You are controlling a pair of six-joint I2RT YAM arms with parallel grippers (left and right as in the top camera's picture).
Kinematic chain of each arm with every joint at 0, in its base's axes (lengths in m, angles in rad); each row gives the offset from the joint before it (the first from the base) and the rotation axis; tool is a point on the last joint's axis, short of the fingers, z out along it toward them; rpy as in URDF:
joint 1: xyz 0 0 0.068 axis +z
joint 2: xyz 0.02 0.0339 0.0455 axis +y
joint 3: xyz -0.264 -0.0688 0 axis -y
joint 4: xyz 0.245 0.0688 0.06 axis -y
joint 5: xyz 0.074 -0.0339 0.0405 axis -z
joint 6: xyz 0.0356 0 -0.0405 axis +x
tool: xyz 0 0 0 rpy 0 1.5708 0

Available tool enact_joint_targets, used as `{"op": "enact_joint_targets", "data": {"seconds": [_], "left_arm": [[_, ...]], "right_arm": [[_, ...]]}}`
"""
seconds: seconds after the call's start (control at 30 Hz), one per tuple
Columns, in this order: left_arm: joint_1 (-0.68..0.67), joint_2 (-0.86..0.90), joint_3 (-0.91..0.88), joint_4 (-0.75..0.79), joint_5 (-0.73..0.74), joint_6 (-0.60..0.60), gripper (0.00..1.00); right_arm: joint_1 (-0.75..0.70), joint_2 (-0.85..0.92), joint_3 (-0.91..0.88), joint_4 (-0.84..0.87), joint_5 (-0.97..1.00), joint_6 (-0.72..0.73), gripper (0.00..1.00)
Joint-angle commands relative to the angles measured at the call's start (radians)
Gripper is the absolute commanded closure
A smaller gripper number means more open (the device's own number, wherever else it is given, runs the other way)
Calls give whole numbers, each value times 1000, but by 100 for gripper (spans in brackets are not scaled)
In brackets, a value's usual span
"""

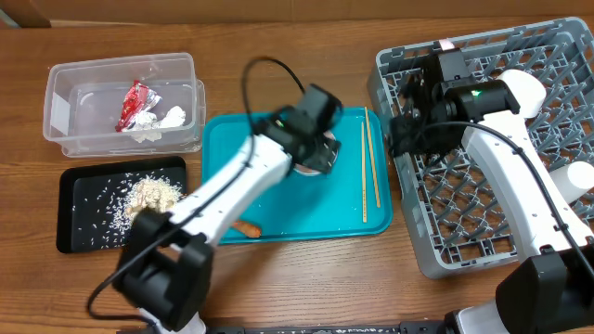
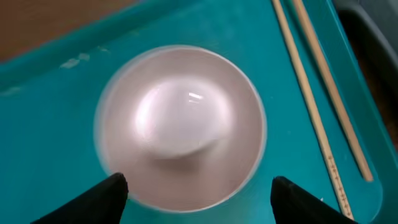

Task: Sort waste into correct bins and load items into the dishwasher
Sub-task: 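Hand the bowl from the left gripper to the right gripper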

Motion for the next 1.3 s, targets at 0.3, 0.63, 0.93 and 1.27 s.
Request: {"op": "enact_joint_targets", "data": {"seconds": [0.3,0.63,0.93,1.27], "left_arm": [[456,-259,129,-269,127,-104,15],[603,-260,125,-324,223,-103,15],[602,-260,125,-323,222,-103,14],[602,-260,125,-321,221,-100,14]], "right_arm": [[124,101,11,220,-143,51,41],[202,303,11,266,-2,137,46],[203,408,11,273,-51,190,74],[171,314,124,135,5,205,96]]}}
